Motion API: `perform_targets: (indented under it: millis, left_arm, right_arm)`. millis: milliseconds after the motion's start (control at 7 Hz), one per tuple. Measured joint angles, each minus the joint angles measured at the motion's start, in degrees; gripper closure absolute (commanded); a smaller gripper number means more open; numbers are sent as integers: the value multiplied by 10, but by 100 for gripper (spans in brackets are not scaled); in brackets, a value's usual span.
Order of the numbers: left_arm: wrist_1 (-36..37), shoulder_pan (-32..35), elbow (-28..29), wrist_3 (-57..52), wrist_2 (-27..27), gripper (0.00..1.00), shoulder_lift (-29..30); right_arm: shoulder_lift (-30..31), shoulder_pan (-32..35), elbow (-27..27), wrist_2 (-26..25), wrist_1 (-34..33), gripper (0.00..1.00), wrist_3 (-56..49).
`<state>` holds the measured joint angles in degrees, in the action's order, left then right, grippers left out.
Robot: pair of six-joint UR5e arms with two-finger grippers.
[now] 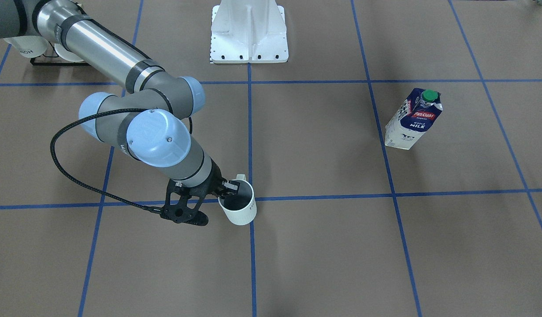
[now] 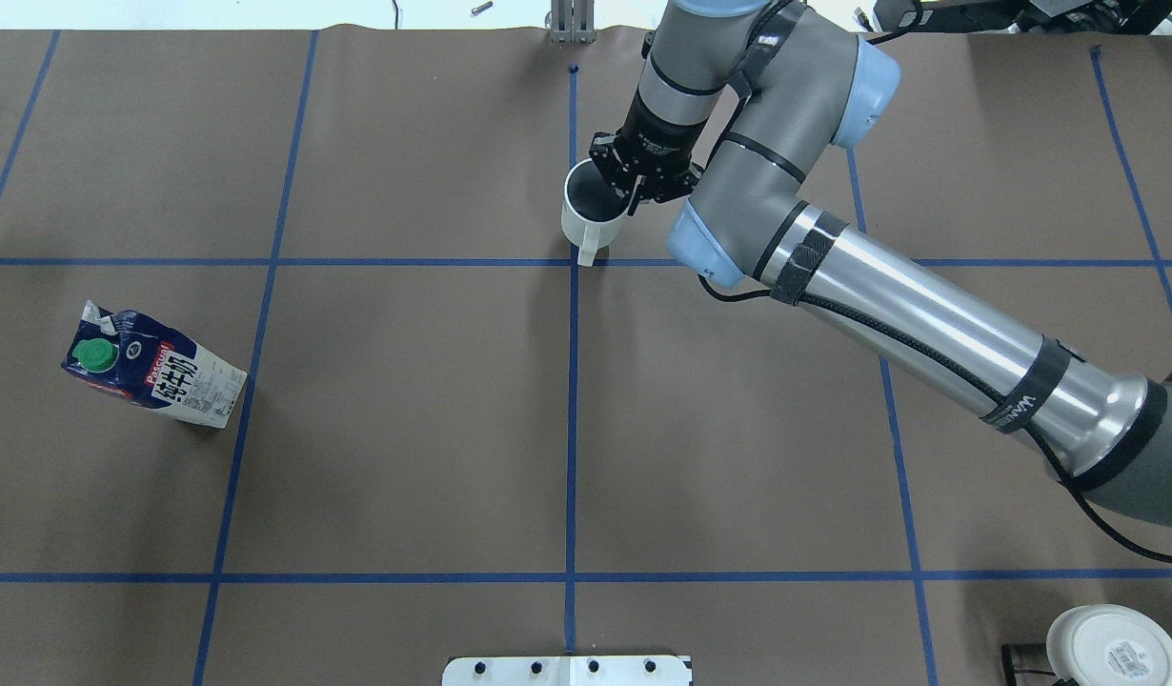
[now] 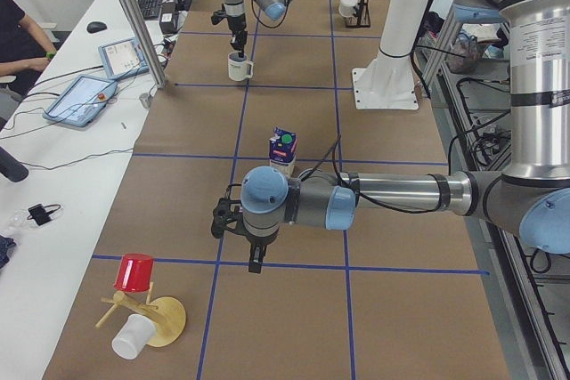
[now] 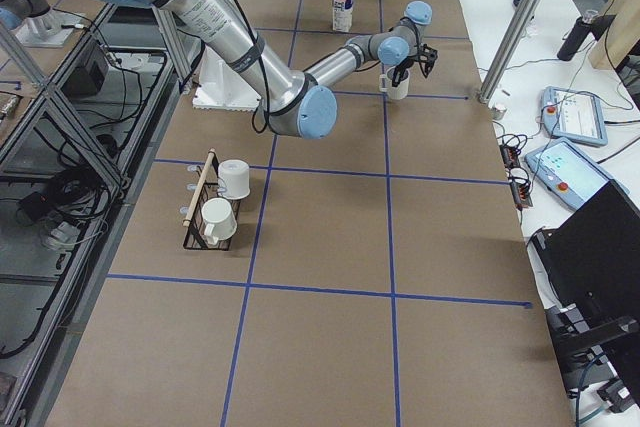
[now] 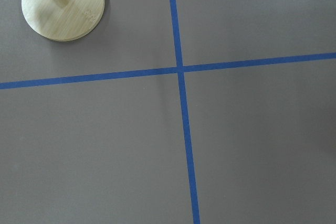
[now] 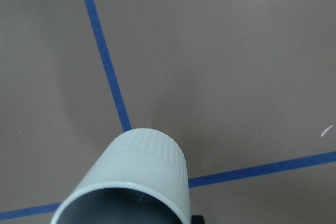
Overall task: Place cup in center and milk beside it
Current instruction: 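Lower the mug onto the center grid crossing and open the right gripper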
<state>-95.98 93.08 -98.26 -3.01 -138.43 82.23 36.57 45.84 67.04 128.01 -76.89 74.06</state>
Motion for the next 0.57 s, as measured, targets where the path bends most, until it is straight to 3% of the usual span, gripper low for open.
perform_targets:
  millis: [286, 429, 571]
  left_arm:
    - [0, 0, 6, -2, 0, 1, 0]
    - [0, 0, 9, -3, 0, 1, 0]
    - [0, 0, 11, -3, 0, 1, 0]
  right_arm:
    - [-1, -11, 3, 3, -9, 99, 3]
    - [1, -15, 4, 4, -13, 85, 3]
    - [4, -17, 4, 4, -19, 49, 3]
